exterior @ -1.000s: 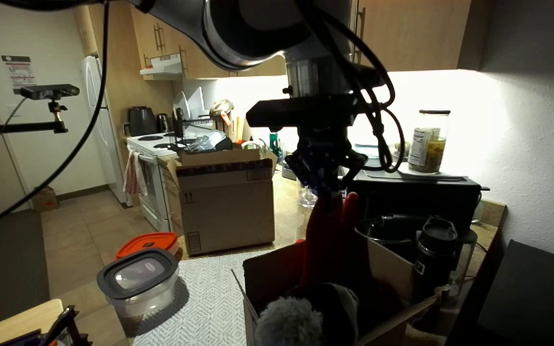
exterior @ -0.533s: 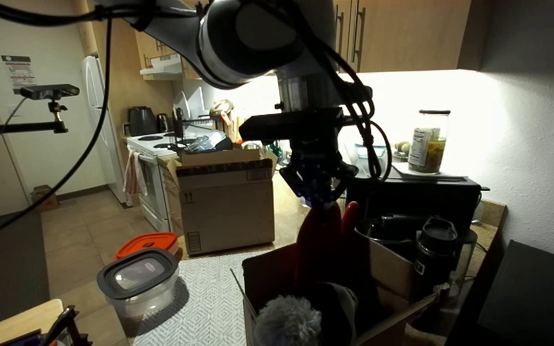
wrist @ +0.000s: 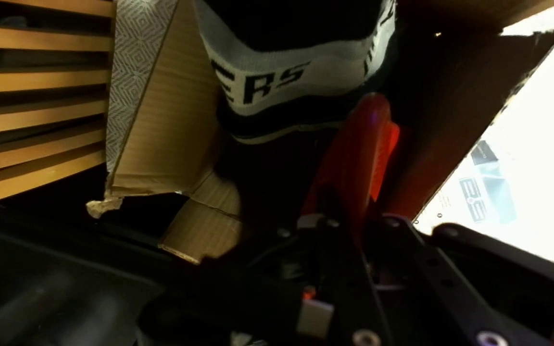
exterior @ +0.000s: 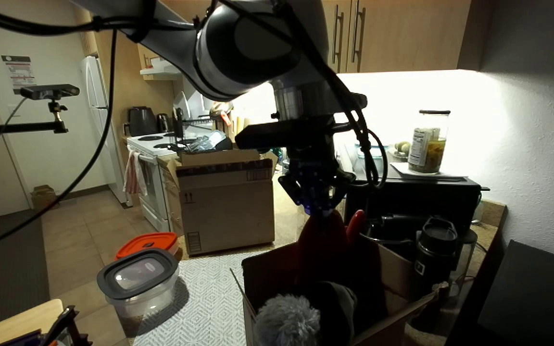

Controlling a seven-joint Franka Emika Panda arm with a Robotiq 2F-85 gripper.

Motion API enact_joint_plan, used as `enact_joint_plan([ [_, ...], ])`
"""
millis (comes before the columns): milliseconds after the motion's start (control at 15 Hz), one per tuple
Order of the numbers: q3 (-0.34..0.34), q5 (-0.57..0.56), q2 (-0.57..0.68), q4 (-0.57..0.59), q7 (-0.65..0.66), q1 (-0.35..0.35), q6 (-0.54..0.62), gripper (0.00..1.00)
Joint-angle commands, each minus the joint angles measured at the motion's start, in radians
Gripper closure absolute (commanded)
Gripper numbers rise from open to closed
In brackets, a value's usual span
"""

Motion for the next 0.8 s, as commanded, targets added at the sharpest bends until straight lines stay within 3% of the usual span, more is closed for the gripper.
enact_joint_plan([
  [0, 0.004, -0.039, -0.01, -0.031, 0.066, 0.002, 0.027, 0.64],
  [600, 0.001, 0.067, -0.043, 0.011, 0.021, 0.008, -0.024, 0.07],
  [733, -0.002, 0.111, -0.069, 0.015, -0.004, 0.011, -0.04, 0.0],
])
